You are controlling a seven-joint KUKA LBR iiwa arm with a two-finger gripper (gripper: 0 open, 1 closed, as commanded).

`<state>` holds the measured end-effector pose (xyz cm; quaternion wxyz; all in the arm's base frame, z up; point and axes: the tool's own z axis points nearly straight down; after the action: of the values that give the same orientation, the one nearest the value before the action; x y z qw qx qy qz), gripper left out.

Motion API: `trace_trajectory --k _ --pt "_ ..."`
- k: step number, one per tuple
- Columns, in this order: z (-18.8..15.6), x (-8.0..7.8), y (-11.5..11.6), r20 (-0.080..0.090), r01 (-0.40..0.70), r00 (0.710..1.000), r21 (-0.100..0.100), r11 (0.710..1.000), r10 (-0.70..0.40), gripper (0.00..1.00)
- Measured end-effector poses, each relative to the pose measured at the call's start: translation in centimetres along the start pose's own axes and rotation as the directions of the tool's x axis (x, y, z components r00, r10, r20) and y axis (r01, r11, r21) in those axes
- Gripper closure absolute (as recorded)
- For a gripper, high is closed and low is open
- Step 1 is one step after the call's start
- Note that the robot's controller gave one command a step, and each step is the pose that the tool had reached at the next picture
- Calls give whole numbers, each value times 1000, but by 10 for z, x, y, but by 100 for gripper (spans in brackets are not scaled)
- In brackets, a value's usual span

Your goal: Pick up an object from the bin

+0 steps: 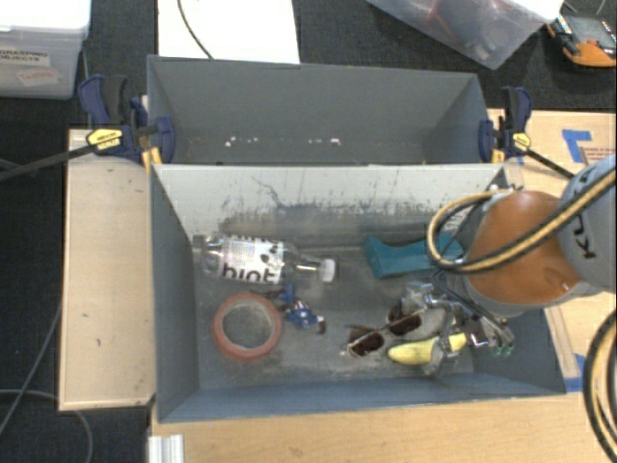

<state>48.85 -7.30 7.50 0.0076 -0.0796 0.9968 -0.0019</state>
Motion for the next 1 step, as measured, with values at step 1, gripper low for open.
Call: trace_trajectory --k 1 --pt "5 9 -34 5 -75 997 4 997 75 100"
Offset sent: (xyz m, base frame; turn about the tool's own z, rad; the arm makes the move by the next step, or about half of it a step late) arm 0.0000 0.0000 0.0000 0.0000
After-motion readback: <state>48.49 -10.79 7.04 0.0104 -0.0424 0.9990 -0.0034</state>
